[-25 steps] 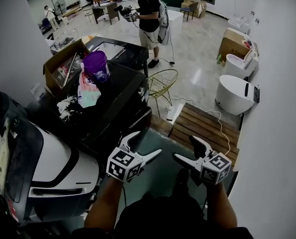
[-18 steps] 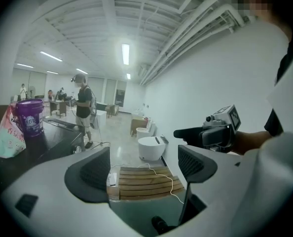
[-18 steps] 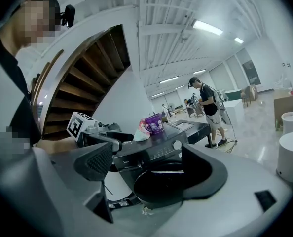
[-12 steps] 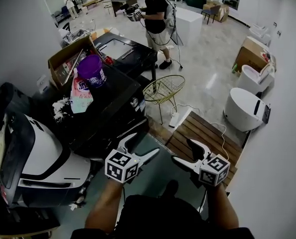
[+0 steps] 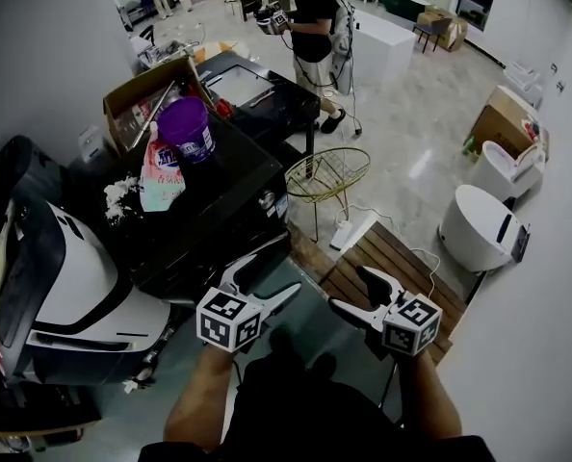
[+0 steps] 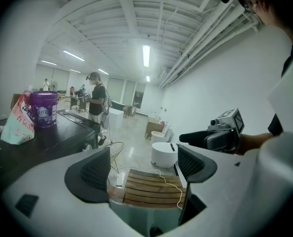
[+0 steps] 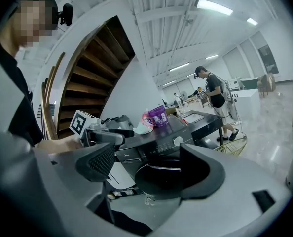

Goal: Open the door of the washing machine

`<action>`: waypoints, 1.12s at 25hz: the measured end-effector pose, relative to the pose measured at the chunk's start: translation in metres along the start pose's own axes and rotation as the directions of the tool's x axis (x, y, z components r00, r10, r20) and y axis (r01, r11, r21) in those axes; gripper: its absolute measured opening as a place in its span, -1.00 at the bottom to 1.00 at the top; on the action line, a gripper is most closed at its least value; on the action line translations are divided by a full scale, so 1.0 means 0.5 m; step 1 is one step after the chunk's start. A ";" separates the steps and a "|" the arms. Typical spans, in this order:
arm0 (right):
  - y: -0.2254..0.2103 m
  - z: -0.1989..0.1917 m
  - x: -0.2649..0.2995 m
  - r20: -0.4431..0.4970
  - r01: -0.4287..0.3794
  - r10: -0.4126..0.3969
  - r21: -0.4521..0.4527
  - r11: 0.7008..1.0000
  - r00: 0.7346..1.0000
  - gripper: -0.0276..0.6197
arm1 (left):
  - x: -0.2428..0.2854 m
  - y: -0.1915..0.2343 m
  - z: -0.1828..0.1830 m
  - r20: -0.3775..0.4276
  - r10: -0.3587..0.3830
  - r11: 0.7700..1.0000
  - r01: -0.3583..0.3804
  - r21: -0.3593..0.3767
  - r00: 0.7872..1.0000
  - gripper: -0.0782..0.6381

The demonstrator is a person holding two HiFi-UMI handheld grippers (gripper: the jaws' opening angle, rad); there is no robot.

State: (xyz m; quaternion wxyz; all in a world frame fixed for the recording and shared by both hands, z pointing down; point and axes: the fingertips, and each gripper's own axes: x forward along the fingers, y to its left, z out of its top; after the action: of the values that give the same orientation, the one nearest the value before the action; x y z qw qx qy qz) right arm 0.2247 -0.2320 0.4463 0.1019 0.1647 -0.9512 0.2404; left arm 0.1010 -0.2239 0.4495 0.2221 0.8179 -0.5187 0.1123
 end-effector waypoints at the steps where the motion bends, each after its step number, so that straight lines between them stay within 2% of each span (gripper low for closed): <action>1: 0.005 0.006 0.018 -0.011 -0.014 0.014 -0.007 1.000 1.000 0.38 | -0.005 0.018 0.007 0.010 0.012 1.000 -0.012 -0.004 1.000 0.48; 8: 0.015 0.051 0.167 -0.089 -0.069 0.063 -0.068 0.995 0.994 0.36 | -0.040 0.153 0.038 0.074 0.064 0.997 -0.061 -0.043 0.995 0.44; 14: 0.077 0.054 0.297 -0.192 -0.159 0.137 -0.103 0.982 0.972 0.36 | -0.088 0.242 0.027 0.095 0.106 0.990 -0.096 -0.107 0.990 0.41; 16: 0.082 0.049 0.324 -0.217 -0.179 0.157 -0.085 0.980 0.963 0.36 | -0.098 0.261 0.020 0.104 0.126 0.986 -0.112 -0.125 0.987 0.41; 20: 0.082 0.042 0.370 -0.253 -0.222 0.202 -0.052 0.974 0.946 0.35 | -0.118 0.301 0.006 0.110 0.176 0.974 -0.157 -0.161 0.978 0.40; 25: 0.038 0.049 0.420 -0.302 -0.258 0.206 -0.145 0.955 0.931 0.34 | -0.117 0.333 -0.002 0.102 0.245 0.955 -0.222 -0.197 0.964 0.40; 28: 0.011 0.040 0.437 -0.347 -0.295 0.220 -0.182 0.938 0.912 0.34 | -0.101 0.351 -0.008 0.085 0.291 0.937 -0.266 -0.224 0.953 0.40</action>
State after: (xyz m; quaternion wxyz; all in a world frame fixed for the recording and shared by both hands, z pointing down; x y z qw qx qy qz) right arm 0.0185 -0.2950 0.4866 0.2412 -0.0172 -0.9564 0.1636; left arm -0.0784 -0.2454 0.4754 0.2586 0.7132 -0.6504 0.0392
